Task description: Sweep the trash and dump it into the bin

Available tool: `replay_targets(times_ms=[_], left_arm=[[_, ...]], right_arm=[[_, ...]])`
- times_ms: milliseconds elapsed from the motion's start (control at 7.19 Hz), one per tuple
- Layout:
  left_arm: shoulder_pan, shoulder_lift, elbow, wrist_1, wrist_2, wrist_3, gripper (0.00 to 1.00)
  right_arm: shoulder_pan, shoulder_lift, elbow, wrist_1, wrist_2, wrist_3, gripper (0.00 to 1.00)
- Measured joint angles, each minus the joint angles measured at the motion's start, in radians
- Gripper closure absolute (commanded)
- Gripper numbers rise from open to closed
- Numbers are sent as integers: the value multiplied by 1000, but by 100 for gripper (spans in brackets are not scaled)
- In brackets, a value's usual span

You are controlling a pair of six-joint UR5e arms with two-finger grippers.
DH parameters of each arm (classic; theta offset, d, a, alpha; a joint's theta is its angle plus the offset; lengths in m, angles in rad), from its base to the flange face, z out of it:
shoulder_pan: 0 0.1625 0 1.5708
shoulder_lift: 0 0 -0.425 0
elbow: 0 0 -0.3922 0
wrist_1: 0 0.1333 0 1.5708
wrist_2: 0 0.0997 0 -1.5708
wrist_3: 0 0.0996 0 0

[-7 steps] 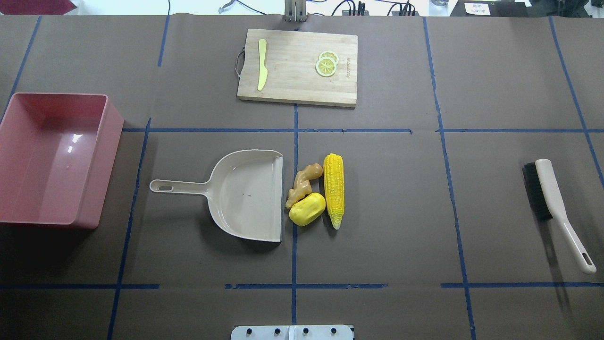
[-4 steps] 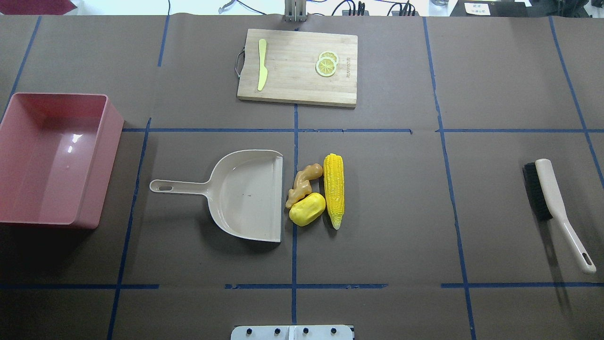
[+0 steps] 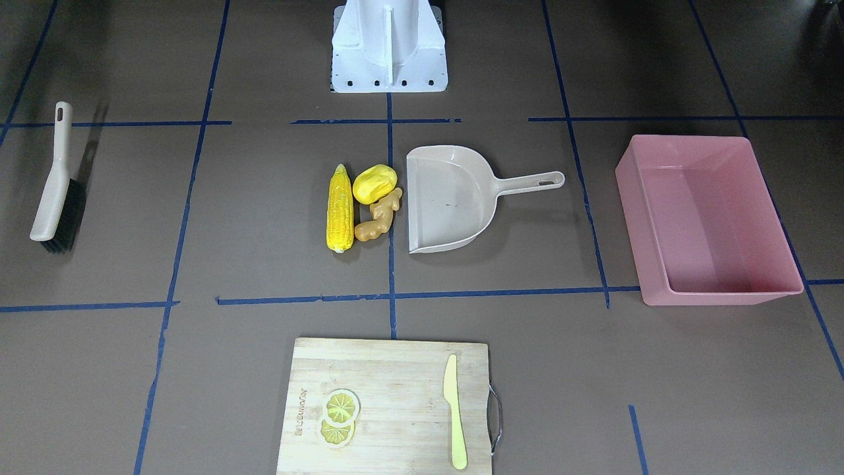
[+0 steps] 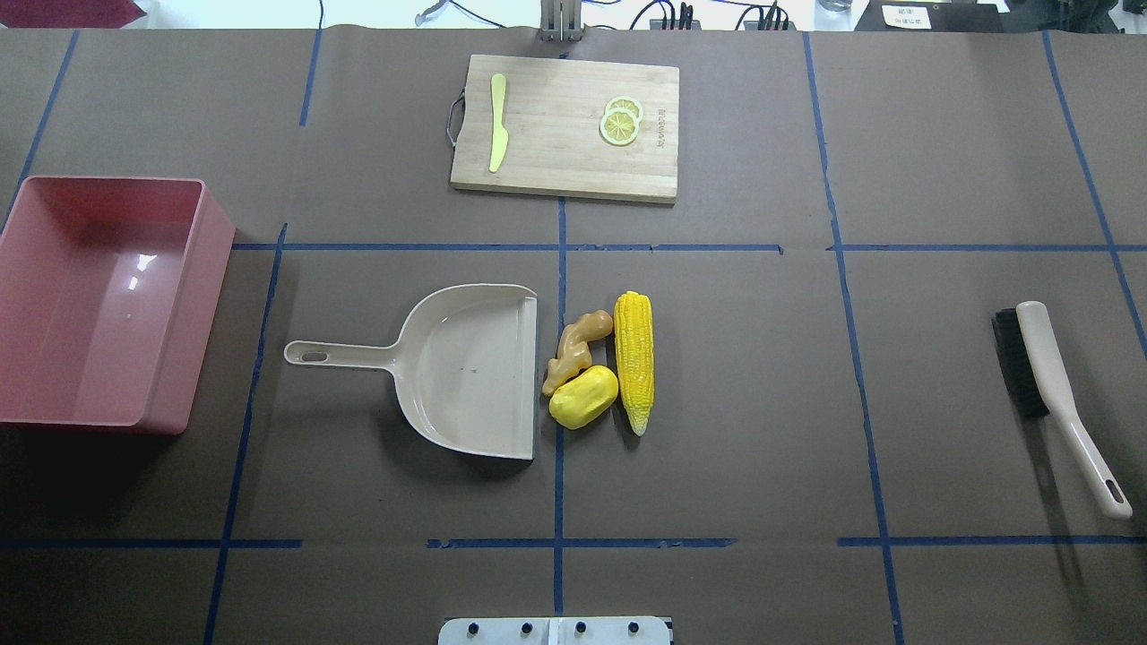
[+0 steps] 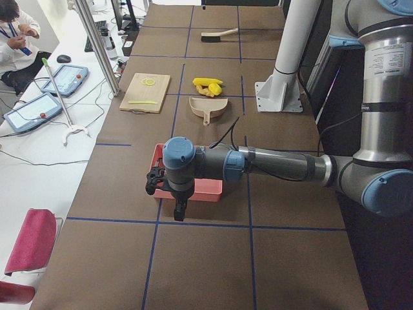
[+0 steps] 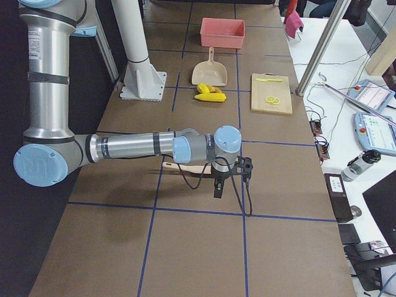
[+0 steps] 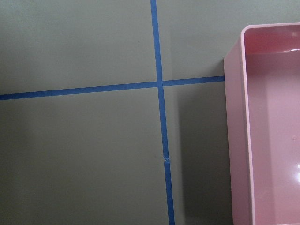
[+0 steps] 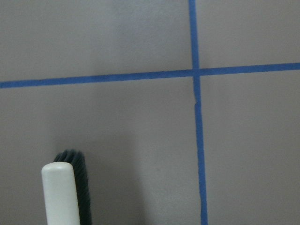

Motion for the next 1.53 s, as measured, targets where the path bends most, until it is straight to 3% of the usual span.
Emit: replay_targets(times_ms=[278,417,556,834,1112,1529], left_arm=[[2,-4,-5,-3,1,0,0],[2,-4,-6,-4,-1,0,0],[3,-4,-5,-4,-1,0,0],[6,-4,5,-5,-1,0,0],[13,0,3,-17,-3,1,0],[171,-7,-109,-25,-30,-105,0]], right_arm=[[-77,-133,14,297,17,109,0],[-150,-192,43,438,13,277,1],[-228,-229,87,507,-1,410,1],[-332,-275,171,543,-17,595,2],[-435,-301,197,549,-73,703,2],[-516,-322,201,552,-138,730,1]])
